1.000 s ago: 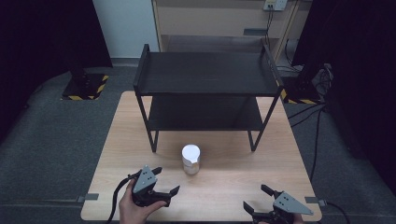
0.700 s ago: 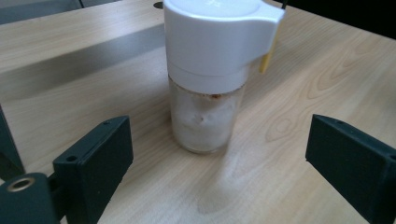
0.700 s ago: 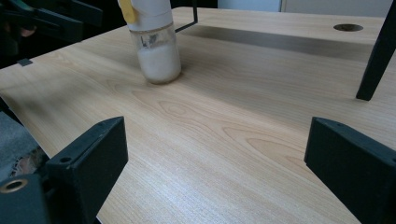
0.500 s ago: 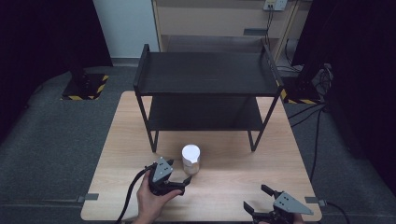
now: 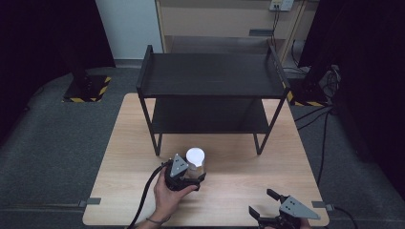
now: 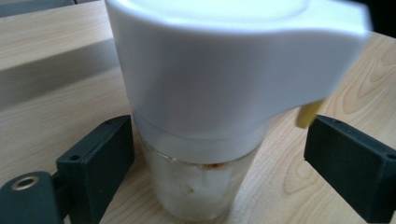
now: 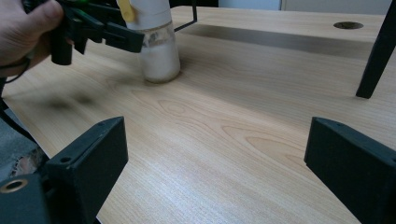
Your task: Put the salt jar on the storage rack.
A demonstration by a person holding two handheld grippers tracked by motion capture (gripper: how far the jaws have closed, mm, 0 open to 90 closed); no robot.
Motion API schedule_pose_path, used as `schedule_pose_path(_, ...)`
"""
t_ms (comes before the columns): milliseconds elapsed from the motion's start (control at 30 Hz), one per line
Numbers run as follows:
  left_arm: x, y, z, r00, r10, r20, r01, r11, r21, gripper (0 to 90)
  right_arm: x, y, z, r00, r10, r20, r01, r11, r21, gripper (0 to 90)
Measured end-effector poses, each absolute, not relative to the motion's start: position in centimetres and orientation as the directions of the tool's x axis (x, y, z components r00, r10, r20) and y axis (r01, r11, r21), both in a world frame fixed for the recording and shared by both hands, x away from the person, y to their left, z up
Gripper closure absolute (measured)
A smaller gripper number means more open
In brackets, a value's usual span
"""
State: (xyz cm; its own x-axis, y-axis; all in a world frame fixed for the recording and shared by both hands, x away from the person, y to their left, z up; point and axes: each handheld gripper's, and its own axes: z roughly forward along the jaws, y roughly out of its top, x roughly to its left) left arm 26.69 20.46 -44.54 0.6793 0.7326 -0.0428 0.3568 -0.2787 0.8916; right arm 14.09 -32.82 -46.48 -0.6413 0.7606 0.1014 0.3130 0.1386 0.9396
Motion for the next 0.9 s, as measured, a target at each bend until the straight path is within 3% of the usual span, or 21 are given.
schedule_pose_path(233, 27.0, 20.1, -45.2, 0.666, 0.746, -0.029, 0.345, -0.273, 0.898, 15.4, 14.1, -32.9, -46.5, -0.639, 0.762, 0.103, 0.315, 0.137, 0.939, 6.6)
schedule_pose_path(433, 26.8, 20.0, -45.4, 0.652, 0.758, -0.018, 0.342, -0.272, 0.899, 28.3, 14.1, -32.9, -46.6, -0.638, 0.763, 0.106, 0.320, 0.137, 0.938, 6.6)
schedule_pose_path(900, 26.3, 20.2, -46.9, 0.649, 0.761, 0.002, 0.288, -0.248, 0.925, 29.8, 14.2, -33.0, -46.7, -0.637, 0.763, 0.112, 0.325, 0.134, 0.936, 6.6)
